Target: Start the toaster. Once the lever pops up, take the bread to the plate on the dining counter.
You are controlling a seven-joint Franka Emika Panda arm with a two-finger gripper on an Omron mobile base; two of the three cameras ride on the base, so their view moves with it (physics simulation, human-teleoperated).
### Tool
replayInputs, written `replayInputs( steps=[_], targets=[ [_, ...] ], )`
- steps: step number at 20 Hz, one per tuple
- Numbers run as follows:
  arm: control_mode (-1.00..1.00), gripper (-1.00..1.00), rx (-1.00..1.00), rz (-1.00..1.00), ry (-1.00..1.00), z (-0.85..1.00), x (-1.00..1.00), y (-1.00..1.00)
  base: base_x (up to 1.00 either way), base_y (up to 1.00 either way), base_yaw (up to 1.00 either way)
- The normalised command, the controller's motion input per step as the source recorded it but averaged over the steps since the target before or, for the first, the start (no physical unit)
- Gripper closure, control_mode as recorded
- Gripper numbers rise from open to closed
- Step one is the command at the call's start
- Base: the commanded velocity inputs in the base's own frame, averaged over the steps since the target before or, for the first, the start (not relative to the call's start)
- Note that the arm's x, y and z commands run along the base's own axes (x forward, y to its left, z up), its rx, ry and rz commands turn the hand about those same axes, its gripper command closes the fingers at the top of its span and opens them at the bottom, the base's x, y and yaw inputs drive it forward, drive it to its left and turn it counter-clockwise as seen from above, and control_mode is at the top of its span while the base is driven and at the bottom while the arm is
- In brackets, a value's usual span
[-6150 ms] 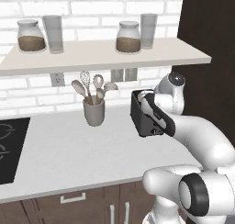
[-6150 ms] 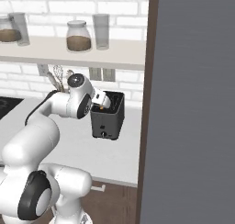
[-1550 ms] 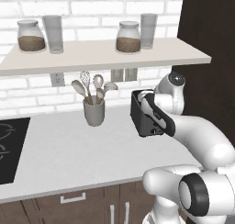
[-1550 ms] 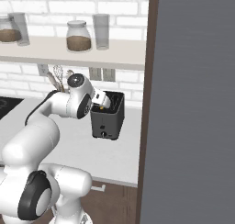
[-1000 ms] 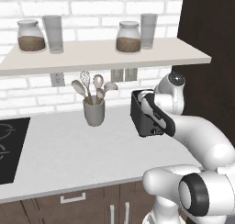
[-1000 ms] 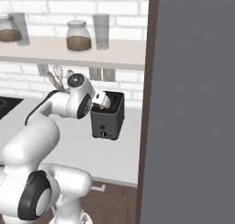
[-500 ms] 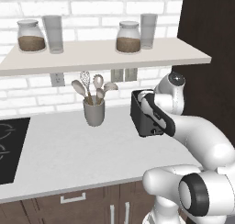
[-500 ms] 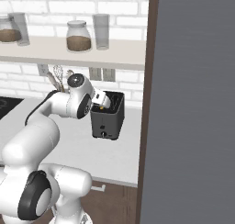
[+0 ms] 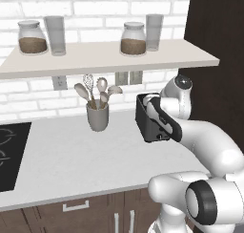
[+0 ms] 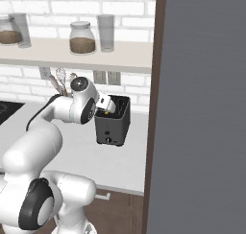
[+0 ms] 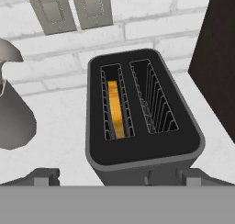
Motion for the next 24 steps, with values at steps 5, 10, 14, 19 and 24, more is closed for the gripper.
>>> replayInputs(
  steps=[5, 10, 14, 19, 24],
  targets=[
    [-1.00, -1.00, 0.00, 0.00, 0.00, 0.00, 0.00, 0.00, 0.00, 0.00, 0.00],
    [-1.00, -1.00, 0.00, 0.00, 0.00, 0.00, 0.00, 0.00, 0.00, 0.00, 0.00],
    [-1.00, -1.00, 0.00, 0.00, 0.00, 0.00, 0.00, 0.00, 0.00, 0.00, 0.00],
    [-1.00, -1.00, 0.00, 0.00, 0.00, 0.00, 0.00, 0.00, 0.00, 0.00, 0.00],
    [-1.00, -1.00, 0.00, 0.00, 0.00, 0.00, 0.00, 0.00, 0.00, 0.00, 0.00]
  ],
)
